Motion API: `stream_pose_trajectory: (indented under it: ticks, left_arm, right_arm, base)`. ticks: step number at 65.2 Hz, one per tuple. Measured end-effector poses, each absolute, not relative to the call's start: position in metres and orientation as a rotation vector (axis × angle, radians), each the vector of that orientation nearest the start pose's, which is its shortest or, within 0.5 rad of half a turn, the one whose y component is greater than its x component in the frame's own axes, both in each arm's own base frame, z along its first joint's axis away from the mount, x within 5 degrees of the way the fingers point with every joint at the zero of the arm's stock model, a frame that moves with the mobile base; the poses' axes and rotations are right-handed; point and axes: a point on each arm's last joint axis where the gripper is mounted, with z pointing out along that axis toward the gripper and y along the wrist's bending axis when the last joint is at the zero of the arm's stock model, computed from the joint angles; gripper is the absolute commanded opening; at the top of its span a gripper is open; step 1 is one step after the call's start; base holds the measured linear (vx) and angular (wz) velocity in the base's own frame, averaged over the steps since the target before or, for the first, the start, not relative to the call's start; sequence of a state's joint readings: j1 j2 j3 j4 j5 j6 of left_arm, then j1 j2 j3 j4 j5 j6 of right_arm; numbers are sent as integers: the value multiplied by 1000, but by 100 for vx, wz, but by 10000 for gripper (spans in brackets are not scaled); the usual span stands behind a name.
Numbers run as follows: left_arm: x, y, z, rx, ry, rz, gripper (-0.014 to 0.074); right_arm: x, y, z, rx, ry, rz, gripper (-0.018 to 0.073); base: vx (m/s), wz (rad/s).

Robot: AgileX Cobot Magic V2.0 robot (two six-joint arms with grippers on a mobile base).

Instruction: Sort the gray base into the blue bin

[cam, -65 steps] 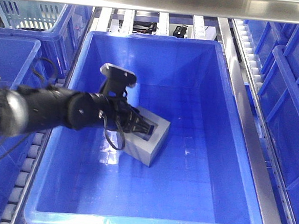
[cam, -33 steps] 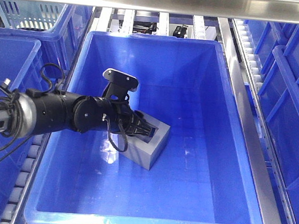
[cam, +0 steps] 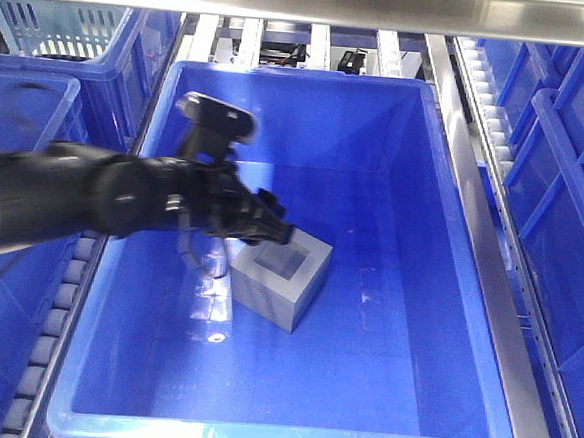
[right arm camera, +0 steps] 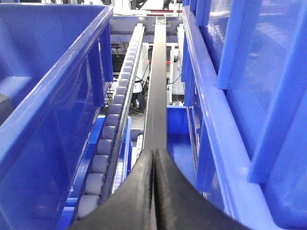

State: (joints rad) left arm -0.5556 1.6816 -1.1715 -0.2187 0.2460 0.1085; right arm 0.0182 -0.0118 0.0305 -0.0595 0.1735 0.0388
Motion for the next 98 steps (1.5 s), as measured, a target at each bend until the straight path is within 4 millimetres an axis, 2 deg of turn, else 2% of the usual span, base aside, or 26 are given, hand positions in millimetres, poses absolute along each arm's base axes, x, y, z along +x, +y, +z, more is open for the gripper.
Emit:
stream_pose_trajectory:
  ticks: [12,27,48,59,69,77,87,93,98]
  left_arm:
    - [289,-184,282,515,2127,-426,429]
    - [236,-149,305,466,1981,-444,429]
    - [153,-96,306,420,1812,-475,429]
    - [107,-67,305,410,1659,-485,429]
    - [73,-47,302,386,1527,-509,429]
    - [56,-37,296,395,1483,-514,429]
    - [48,-34,283,419,1514,-515,421]
    - [47,-34,281,424,1521,-514,368]
    - [47,-34,281,425,1522,-514,290]
  right_arm:
    - [56,0,188,-24,1675,-10,-9]
    - [56,0,188,-24,1675,-10,-9]
    - [56,0,188,-24,1675,-10,-9]
    - [56,0,188,-24,1675,-10,-9]
    - [56,0,188,-24,1675,-10,-9]
    - [56,0,188,-24,1675,-10,-9]
    - [56,0,188,-24,1675,-10,-9]
    - [56,0,188,-24,1675,-10,-9]
    - [56,0,188,-24,1675,-10,-9]
  base:
    - [0,0]
    - [0,0]
    - [0,0]
    - [0,0]
    - [0,0]
    - [0,0]
    - [0,0]
    - [0,0]
    - [0,0]
